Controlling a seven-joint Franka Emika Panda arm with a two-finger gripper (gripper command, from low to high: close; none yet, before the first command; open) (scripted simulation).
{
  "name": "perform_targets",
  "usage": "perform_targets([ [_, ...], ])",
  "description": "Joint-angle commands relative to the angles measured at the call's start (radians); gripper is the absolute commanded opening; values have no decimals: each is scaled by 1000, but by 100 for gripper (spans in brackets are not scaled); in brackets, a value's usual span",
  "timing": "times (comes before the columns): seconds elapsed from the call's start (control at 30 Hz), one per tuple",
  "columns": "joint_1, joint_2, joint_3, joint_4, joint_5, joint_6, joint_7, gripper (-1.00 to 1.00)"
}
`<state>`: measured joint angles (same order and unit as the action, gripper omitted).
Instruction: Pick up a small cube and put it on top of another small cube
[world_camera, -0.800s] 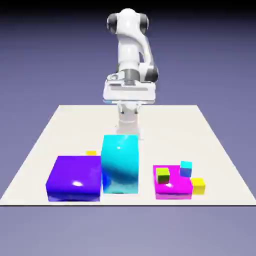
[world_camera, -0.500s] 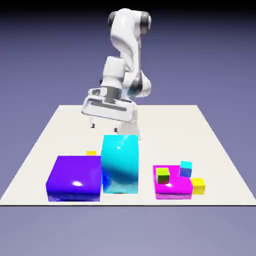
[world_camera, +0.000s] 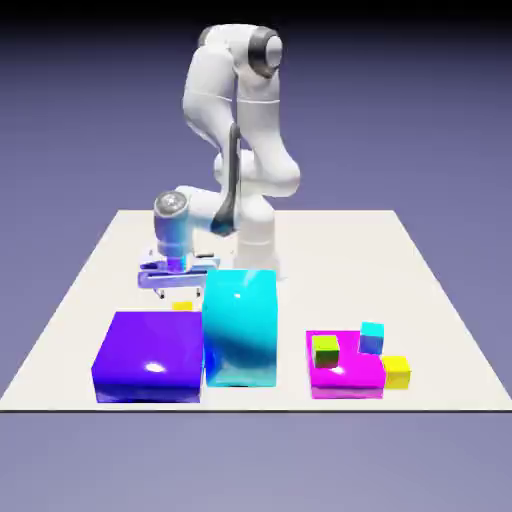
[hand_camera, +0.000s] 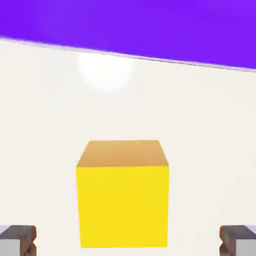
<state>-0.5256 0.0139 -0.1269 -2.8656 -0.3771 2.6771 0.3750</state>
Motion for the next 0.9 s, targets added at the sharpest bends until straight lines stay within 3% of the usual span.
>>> perform_targets([
  [0.0, 19, 36, -13, 3, -19, 33, 15, 0],
  [0.17, 46, 204, -75, 19, -108, 184, 83, 0],
  [0.2, 46, 204, -75, 19, -108, 184, 84, -100],
  [0.53, 1, -72, 27, -7, 38, -65, -30, -100],
  [0.73, -58, -26, -68, 199, 199, -6, 162, -100],
  [0.87, 70, 16, 4, 343, 262, -88, 172, -100],
])
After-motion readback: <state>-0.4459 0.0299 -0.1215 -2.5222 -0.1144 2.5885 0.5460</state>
